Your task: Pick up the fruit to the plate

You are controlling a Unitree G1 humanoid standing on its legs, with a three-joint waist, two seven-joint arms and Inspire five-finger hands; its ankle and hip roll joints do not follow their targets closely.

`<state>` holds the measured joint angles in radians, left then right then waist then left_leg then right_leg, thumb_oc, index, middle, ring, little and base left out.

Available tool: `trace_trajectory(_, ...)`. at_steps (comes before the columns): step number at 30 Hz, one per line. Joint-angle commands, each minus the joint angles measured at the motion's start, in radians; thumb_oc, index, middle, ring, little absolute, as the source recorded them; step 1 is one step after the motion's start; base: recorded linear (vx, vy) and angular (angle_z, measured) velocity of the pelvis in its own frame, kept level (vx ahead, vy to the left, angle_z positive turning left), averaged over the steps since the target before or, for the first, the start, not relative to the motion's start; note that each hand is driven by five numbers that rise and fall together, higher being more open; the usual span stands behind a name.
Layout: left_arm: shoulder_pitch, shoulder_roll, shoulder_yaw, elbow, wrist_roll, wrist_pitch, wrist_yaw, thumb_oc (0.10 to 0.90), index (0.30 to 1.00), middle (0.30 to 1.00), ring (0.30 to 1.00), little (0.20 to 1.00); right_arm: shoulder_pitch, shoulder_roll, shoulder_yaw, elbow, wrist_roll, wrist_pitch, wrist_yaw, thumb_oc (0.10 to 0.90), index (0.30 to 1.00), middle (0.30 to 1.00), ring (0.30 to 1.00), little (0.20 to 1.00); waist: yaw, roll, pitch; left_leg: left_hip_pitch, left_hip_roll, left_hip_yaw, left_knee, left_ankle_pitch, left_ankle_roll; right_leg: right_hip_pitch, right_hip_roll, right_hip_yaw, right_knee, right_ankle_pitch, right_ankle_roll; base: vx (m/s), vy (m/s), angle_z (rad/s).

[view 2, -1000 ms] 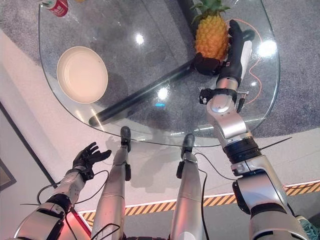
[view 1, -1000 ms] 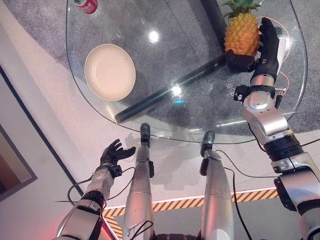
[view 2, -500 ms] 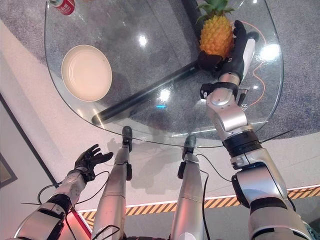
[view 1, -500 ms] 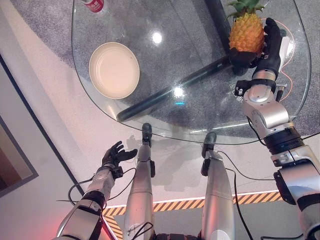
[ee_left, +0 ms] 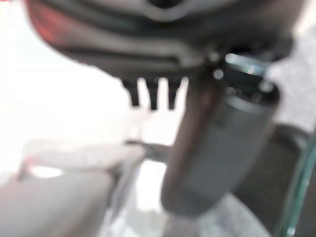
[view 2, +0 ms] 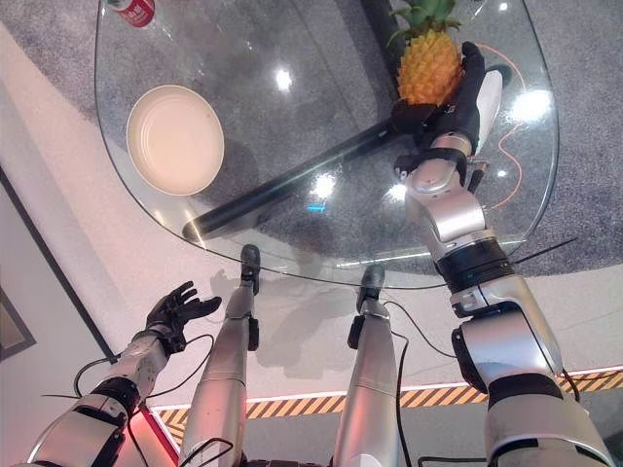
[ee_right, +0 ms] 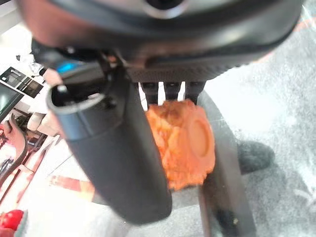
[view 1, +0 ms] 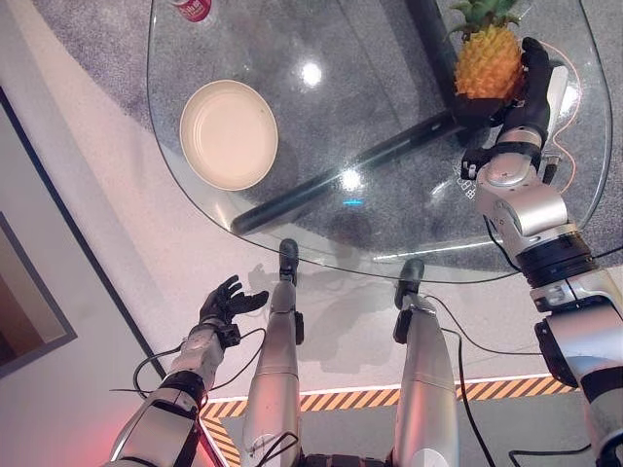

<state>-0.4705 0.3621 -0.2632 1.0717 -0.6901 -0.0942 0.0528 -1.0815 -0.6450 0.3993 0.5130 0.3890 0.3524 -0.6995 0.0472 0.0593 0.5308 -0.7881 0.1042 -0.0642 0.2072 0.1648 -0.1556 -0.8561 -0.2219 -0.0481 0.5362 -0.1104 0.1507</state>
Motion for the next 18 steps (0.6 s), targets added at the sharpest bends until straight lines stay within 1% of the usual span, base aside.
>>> trace_trajectory(1, 0.029, 0.044, -0.017, -0.003, 0.018, -0.002, 0.008, 0.800, 0.900, 0.900, 0.900, 0.900, -0.096, -0.037, 0.090, 0.030, -0.113, 0.050, 0.060, 0.100, 0.300, 0.300, 0.300, 0.200, 0.016, -0.009, -0.011, -0.003, -0.084, 0.063, 0.058, -0.075, 0.085, 0.052, 0.060, -0.116, -0.224, 0.174, -0.053, 0.00, 0.000, 0.00)
trace_trajectory(7, 0.029, 0.047, -0.024, -0.011, 0.013, -0.003, 0.014, 0.800, 0.900, 0.900, 0.900, 0.900, -0.146, -0.059, 0.148, 0.076, -0.188, 0.092, 0.073, 0.100, 0.300, 0.300, 0.300, 0.200, 0.025, -0.009, -0.011, -0.003, -0.084, 0.052, 0.059, -0.075, 0.085, 0.054, 0.058, -0.116, -0.222, 0.172, -0.053, 0.00, 0.000, 0.00)
trace_trajectory(10, 0.026, 0.054, -0.025, -0.013, -0.004, -0.003, 0.012, 0.800, 0.900, 0.900, 0.900, 0.900, -0.157, -0.061, 0.162, 0.079, -0.188, 0.096, 0.066, 0.100, 0.300, 0.300, 0.300, 0.200, 0.028, -0.007, -0.011, -0.005, -0.084, 0.051, 0.060, -0.075, 0.085, 0.055, 0.056, -0.119, -0.221, 0.170, -0.053, 0.00, 0.000, 0.00)
trace_trajectory(15, 0.024, 0.055, 0.007, -0.016, -0.103, -0.034, 0.025, 0.800, 0.900, 0.900, 0.900, 0.900, -0.157, -0.059, 0.163, 0.081, -0.190, 0.083, 0.053, 0.100, 0.300, 0.300, 0.300, 0.200, 0.029, -0.004, -0.011, -0.003, -0.084, 0.048, 0.060, -0.076, 0.083, 0.055, 0.056, -0.118, -0.216, 0.164, -0.054, 0.00, 0.000, 0.00)
trace_trajectory(18, 0.017, 0.059, 0.043, -0.029, -0.168, -0.055, 0.046, 0.800, 0.900, 0.900, 0.900, 0.900, -0.150, -0.059, 0.158, 0.076, -0.192, 0.078, 0.043, 0.100, 0.300, 0.300, 0.300, 0.200, 0.029, -0.005, -0.011, 0.001, -0.084, 0.047, 0.058, -0.075, 0.082, 0.058, 0.056, -0.118, -0.214, 0.160, -0.053, 0.00, 0.000, 0.00)
